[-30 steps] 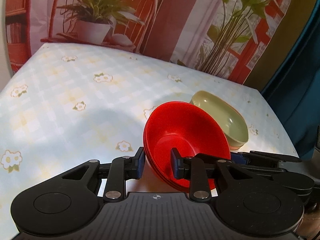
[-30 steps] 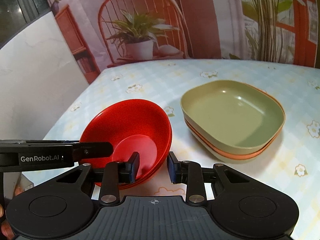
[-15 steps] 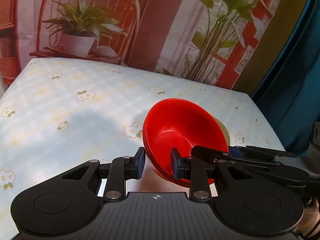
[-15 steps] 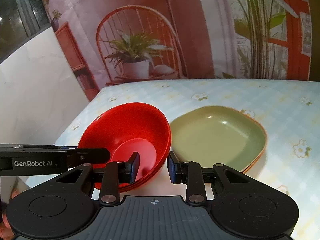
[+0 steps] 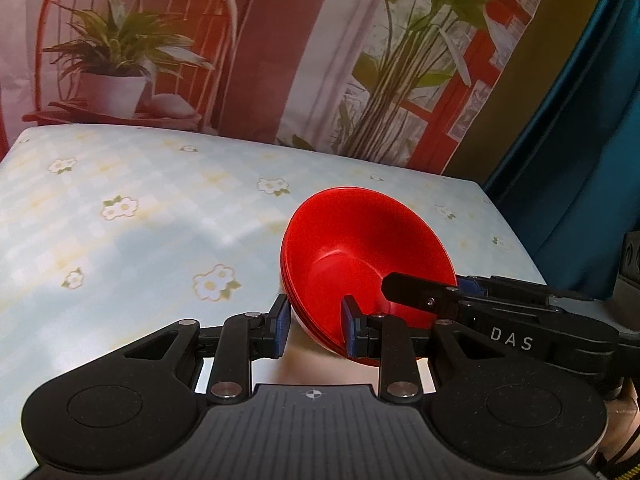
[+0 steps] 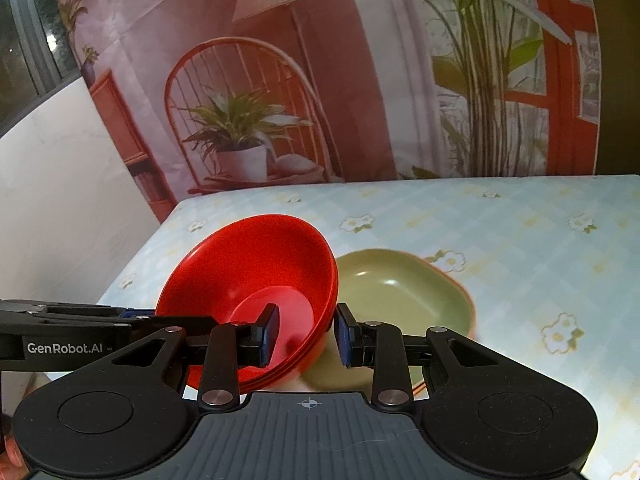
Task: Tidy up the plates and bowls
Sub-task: 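Carry and lower the red bowls onto the green plate stack with the left tool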
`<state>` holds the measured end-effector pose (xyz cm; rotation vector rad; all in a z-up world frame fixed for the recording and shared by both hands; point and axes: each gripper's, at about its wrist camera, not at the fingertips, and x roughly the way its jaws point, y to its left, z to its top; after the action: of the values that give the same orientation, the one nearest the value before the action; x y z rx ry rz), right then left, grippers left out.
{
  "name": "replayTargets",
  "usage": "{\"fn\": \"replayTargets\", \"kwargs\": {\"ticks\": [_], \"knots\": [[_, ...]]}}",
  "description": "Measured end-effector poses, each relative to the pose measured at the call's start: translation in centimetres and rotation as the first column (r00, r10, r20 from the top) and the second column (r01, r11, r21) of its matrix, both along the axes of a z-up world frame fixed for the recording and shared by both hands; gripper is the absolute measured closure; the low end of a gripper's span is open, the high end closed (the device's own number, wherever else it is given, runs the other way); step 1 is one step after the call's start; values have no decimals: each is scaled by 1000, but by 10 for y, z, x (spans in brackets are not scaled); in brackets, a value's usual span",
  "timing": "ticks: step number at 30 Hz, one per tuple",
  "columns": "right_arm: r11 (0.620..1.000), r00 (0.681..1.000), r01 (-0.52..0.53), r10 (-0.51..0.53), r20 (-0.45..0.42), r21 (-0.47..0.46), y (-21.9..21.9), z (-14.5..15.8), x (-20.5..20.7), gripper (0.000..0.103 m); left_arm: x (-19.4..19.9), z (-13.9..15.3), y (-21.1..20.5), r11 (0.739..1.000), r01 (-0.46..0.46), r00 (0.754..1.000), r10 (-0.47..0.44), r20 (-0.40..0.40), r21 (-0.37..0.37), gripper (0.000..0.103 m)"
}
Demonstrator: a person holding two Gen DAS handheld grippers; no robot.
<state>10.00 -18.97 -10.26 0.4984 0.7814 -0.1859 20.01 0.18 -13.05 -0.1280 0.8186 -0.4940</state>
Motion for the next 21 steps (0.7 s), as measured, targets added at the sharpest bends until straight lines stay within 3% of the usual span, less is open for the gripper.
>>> {"fn": "replayTargets", "kwargs": {"ticks": [21], "knots": [[999,998,47,-48,-34,-17,-54,-23,13,75,45,-14,-48,997,63,997,-61,-39,45,74]]}}
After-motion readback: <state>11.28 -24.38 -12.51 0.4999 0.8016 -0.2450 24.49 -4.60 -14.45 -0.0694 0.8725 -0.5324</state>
